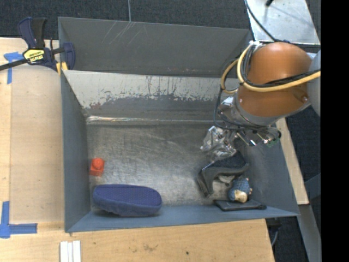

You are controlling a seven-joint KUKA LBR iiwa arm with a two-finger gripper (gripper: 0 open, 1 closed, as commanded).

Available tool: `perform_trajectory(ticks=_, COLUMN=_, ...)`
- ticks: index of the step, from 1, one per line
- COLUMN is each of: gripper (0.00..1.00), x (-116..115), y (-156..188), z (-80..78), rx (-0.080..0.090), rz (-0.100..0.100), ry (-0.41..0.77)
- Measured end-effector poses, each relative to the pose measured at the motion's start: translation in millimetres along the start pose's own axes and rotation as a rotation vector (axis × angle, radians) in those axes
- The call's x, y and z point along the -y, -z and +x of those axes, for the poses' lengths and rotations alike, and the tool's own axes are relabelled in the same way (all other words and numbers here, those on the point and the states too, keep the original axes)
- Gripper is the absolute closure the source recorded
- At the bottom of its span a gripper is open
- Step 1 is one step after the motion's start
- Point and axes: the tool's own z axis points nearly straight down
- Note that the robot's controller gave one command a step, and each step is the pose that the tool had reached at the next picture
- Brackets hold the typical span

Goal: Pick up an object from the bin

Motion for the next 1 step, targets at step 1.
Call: perform_trajectory(ticks=1, gripper=0.00, x=0.2, y=0.9, z=-0.2, rx=0.001, rz=0.000, ry=-0.003)
